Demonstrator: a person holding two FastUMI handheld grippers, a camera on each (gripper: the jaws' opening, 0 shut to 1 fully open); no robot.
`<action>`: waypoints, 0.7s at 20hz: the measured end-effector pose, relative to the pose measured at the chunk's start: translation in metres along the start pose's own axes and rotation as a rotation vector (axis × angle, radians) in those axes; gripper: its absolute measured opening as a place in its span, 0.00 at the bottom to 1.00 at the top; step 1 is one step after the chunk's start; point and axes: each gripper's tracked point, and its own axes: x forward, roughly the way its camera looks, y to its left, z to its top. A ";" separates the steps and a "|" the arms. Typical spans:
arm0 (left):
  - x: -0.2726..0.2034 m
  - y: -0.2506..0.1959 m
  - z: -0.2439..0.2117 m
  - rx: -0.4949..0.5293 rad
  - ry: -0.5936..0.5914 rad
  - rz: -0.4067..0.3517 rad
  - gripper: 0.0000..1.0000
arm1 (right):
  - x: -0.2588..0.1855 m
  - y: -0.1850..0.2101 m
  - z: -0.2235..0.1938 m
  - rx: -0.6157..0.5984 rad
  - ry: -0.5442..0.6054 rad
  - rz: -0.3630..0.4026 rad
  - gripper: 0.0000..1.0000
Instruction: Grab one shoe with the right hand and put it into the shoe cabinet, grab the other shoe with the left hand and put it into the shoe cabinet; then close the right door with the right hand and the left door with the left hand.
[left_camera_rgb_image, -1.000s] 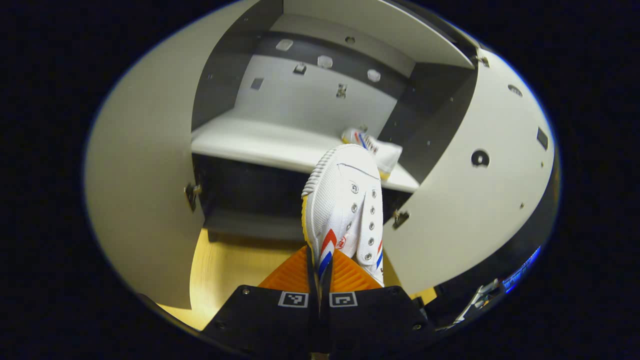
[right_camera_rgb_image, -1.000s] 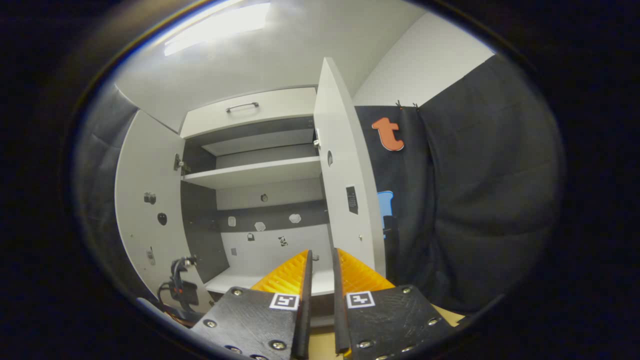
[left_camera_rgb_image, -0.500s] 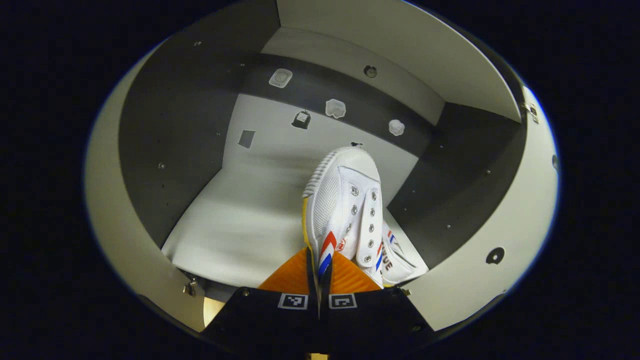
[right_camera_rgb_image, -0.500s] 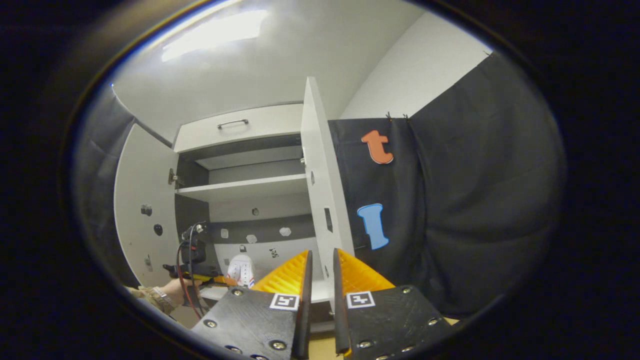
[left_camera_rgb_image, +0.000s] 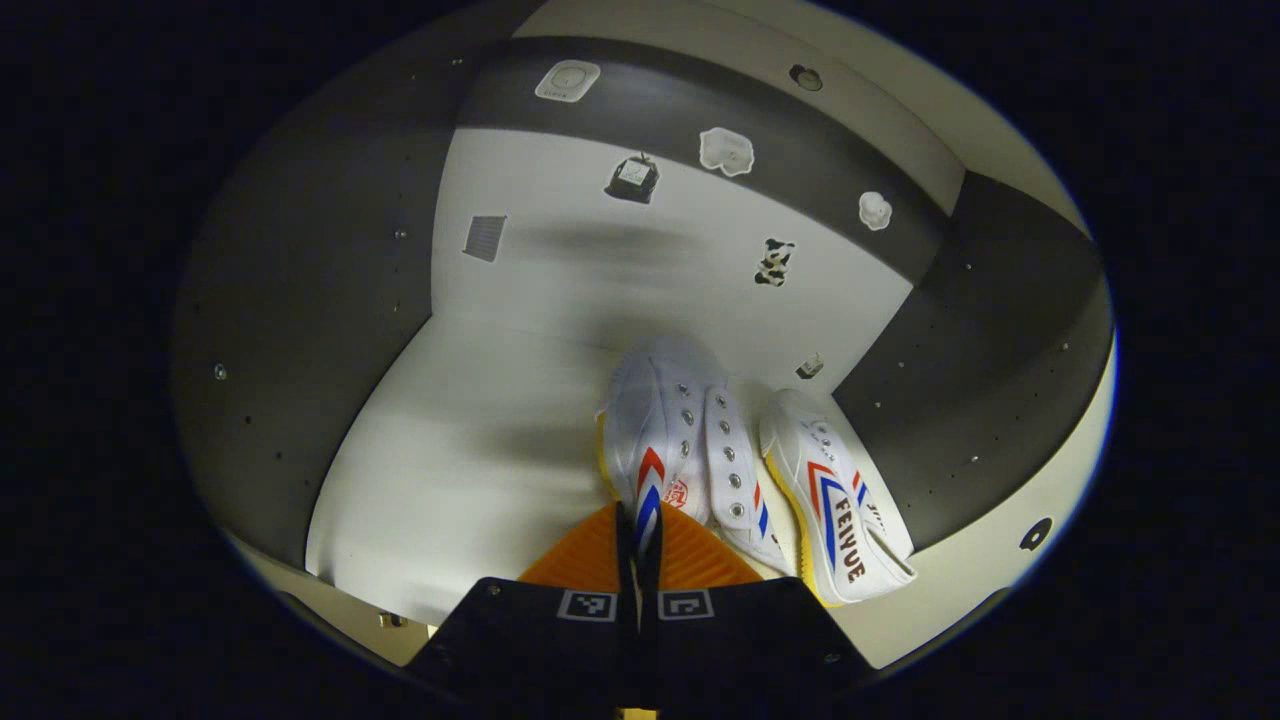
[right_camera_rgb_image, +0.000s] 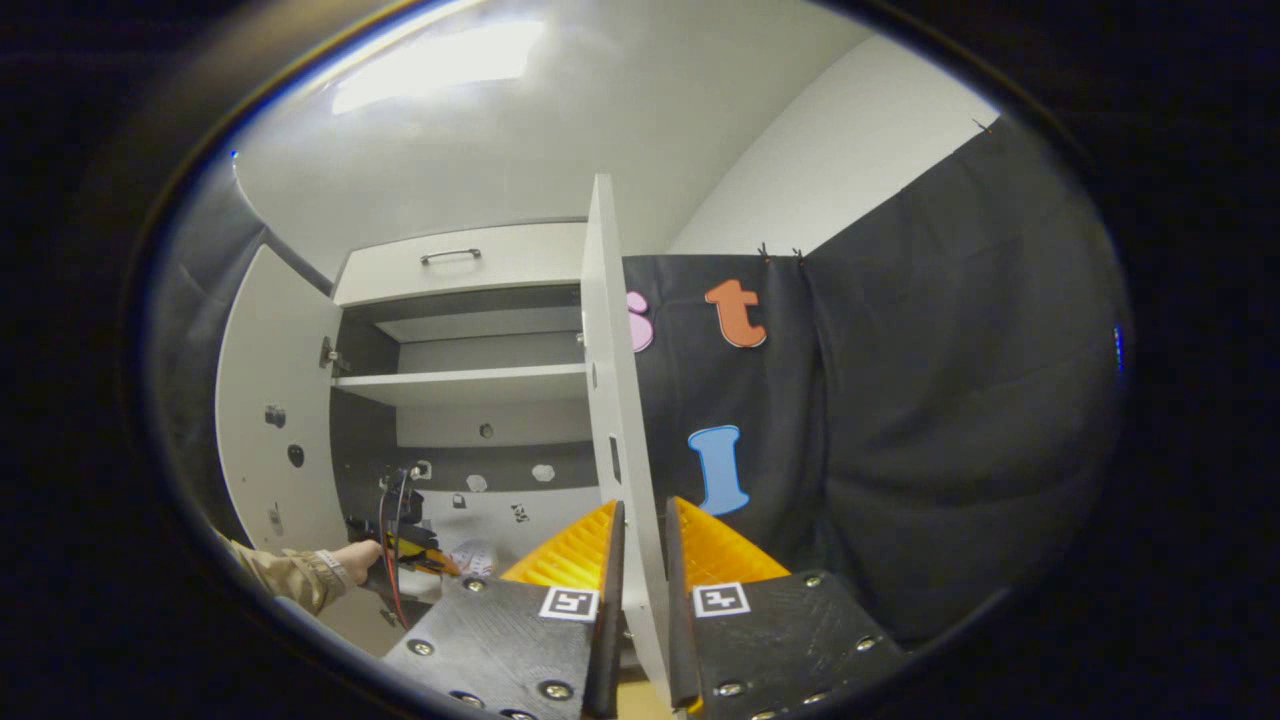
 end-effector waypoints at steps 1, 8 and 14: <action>0.003 0.000 0.000 0.004 0.009 0.002 0.01 | 0.000 -0.002 0.000 -0.001 0.002 -0.006 0.19; 0.003 0.003 -0.004 0.034 0.028 0.049 0.16 | -0.003 -0.020 -0.004 -0.009 0.020 -0.040 0.20; -0.034 -0.005 0.018 0.096 -0.088 0.059 0.67 | 0.013 -0.036 -0.010 -0.015 0.042 -0.024 0.19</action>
